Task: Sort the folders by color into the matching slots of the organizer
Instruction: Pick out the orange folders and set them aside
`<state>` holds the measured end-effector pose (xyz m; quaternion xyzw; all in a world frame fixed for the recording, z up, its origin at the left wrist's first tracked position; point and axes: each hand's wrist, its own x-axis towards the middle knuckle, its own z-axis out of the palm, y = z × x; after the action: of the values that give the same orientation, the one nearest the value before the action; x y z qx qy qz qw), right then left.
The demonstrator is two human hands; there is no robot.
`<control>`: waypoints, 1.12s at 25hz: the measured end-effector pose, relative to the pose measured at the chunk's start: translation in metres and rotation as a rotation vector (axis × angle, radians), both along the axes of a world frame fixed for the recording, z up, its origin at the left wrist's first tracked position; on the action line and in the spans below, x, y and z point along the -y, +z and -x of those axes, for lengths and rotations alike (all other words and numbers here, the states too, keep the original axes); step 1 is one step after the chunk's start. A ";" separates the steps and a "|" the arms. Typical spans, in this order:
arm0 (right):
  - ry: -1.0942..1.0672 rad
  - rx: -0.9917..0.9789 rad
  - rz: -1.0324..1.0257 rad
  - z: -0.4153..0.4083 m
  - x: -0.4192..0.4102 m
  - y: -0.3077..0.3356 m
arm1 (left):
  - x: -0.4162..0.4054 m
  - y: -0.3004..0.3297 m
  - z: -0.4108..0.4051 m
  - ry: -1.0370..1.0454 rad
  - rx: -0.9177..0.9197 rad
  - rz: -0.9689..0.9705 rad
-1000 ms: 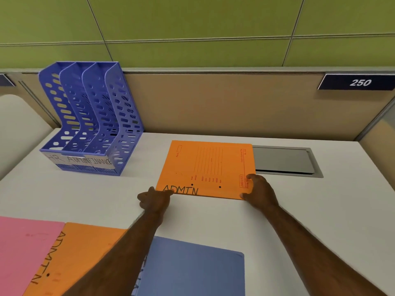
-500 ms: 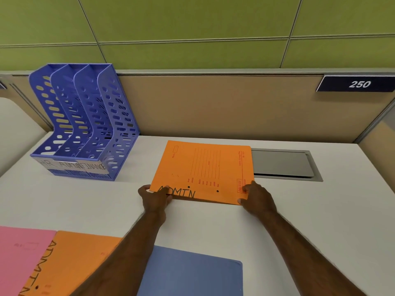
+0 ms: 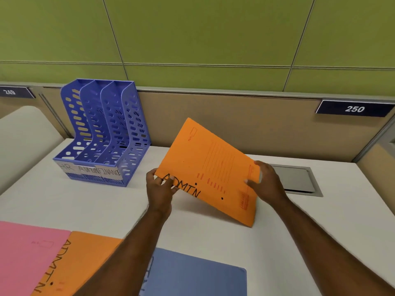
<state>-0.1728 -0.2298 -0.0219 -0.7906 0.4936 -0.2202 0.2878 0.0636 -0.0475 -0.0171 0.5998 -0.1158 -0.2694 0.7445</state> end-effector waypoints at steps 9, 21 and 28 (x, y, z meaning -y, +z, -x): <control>0.089 0.080 0.074 -0.002 -0.024 0.103 | -0.062 0.098 -0.013 -0.283 0.323 0.111; 0.078 0.620 -0.295 -0.060 -0.232 0.149 | -0.215 0.176 -0.072 -0.202 0.423 0.157; -0.098 0.687 -0.537 -0.119 -0.355 0.085 | -0.305 0.115 -0.103 -0.265 0.453 -0.266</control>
<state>-0.0536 0.1253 0.0630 -0.5442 0.4457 -0.3476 0.6199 0.1662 0.2578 0.0975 0.7165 -0.3201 -0.2363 0.5730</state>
